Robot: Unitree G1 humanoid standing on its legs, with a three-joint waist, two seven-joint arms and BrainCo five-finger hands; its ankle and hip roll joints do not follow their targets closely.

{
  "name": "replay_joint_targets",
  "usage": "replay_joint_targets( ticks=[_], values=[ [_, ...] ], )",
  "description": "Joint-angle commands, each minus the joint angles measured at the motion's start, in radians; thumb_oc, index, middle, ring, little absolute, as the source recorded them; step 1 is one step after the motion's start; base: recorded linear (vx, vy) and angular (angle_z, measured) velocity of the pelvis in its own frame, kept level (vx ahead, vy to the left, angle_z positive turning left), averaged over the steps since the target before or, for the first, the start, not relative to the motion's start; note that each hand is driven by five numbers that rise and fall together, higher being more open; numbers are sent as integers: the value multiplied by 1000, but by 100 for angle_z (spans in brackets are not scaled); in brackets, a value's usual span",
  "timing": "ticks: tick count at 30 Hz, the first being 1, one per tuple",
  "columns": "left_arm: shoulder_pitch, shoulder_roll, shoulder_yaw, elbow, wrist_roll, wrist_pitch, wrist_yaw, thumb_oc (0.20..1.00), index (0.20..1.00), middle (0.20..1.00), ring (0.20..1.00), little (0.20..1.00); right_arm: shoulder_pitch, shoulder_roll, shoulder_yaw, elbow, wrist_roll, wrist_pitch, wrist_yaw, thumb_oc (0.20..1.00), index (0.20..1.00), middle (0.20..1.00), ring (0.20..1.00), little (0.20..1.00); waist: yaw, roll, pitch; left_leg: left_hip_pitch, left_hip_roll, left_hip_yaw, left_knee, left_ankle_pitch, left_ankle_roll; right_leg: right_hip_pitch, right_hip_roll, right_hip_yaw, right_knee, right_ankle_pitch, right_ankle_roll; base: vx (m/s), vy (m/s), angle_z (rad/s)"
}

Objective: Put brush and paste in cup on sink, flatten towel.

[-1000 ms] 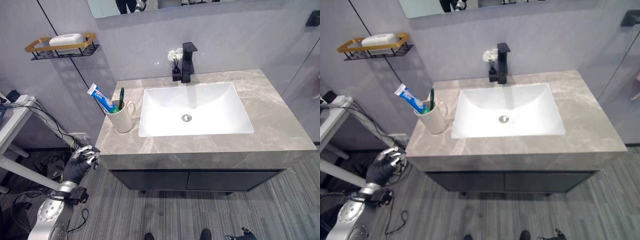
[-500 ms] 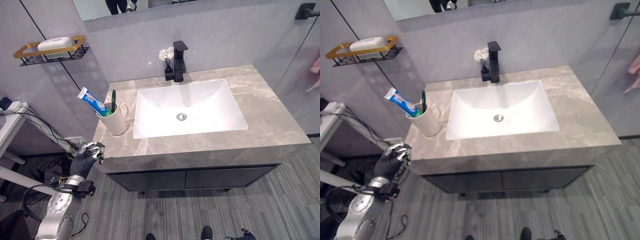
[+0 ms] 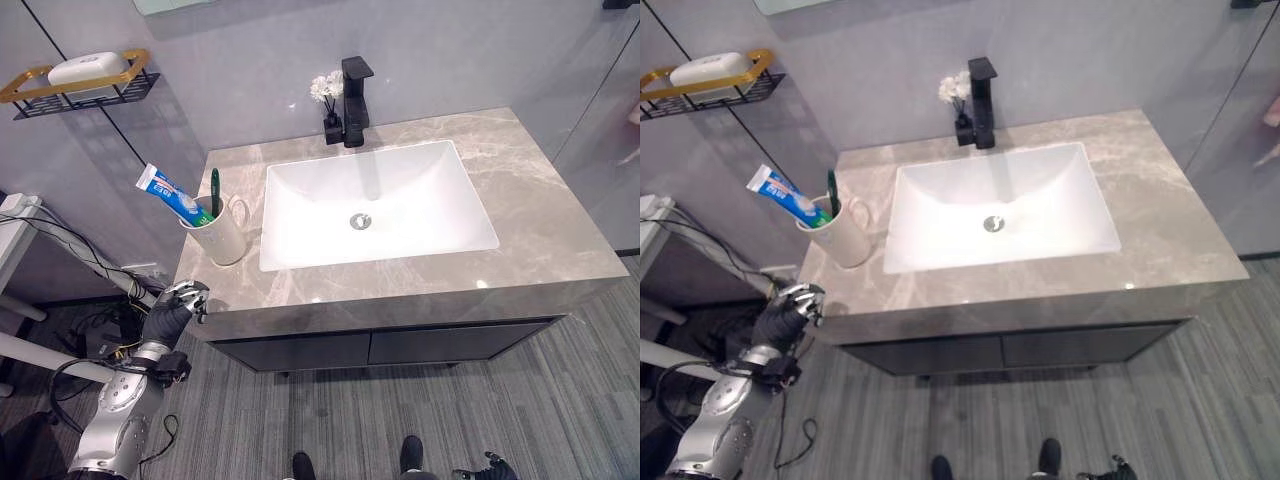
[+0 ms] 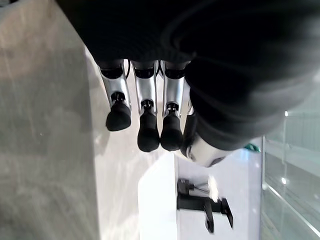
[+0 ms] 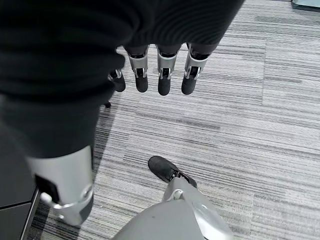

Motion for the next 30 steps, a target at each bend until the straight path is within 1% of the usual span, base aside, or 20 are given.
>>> replay_joint_targets(
  ticks=[1,4,8,9,11,15,19,24,25,30],
  values=[
    [-89,55,33,22,-34,-36,35,200,200,200,200,200,-54,27,23,-3,38,-2,9,1000,1000,1000,1000,1000,-27,-56,4,-41,73,-12,3,76,-68,2,-93,21,7,56,81,0,0,0],
    [-124,62,34,48,-19,-36,49,200,200,200,200,200,-51,26,31,-13,35,-2,8,1000,1000,1000,1000,1000,-33,-59,6,-46,75,-10,3,77,-69,-6,-90,23,7,57,81,0,0,0],
    [-130,64,34,56,-17,-37,49,200,200,200,200,200,-52,24,30,-13,35,0,8,1000,1000,1000,1000,1000,-33,-60,7,-48,75,-10,3,77,-69,-9,-90,23,7,57,81,0,0,0],
    [-147,70,40,73,16,-43,63,200,200,200,200,200,-43,18,28,-42,40,-9,2,1000,1000,1000,1000,1000,-37,-60,15,-48,76,-8,3,76,-70,-12,-89,26,7,58,83,0,0,0],
    [-187,63,28,108,28,-54,79,200,200,200,200,200,-36,10,23,-60,48,-16,1,1000,1000,1000,1000,1000,-43,-61,28,-70,75,-5,3,82,-69,-41,-90,34,7,67,85,-4,14,-11],
    [-210,49,17,137,31,-57,92,200,200,200,200,200,-37,10,22,-59,50,-17,-3,1000,1000,1000,1000,1000,-45,-62,36,-74,75,-7,3,80,-69,-43,-89,33,7,66,85,20,4,-6],
    [-252,38,-8,153,43,-59,103,200,200,200,200,200,-49,11,31,-59,53,-16,-6,1000,1000,1000,1000,1000,-44,-60,43,-86,75,-16,3,81,-68,-50,-89,28,7,66,85,7,-1,1],
    [-301,43,-34,169,59,-62,119,200,200,200,200,200,-70,10,49,-77,60,-16,-11,1000,1000,1000,1000,1000,-40,-56,50,-99,74,-31,3,82,-68,-50,-90,19,7,62,84,28,-11,7],
    [-320,44,-45,174,64,-63,125,200,200,200,200,200,-81,13,56,-80,66,-16,-13,1000,1000,1000,1000,1000,-37,-51,51,-103,72,-37,3,82,-68,-49,-91,15,7,61,85,26,-3,7],
    [-366,55,-56,181,85,-68,148,200,200,200,200,200,-109,14,67,-100,79,-17,-20,1000,1000,1000,1000,1000,-31,-45,59,-109,70,-42,3,82,-67,-49,-89,9,7,58,85,37,-4,8]
  ],
)
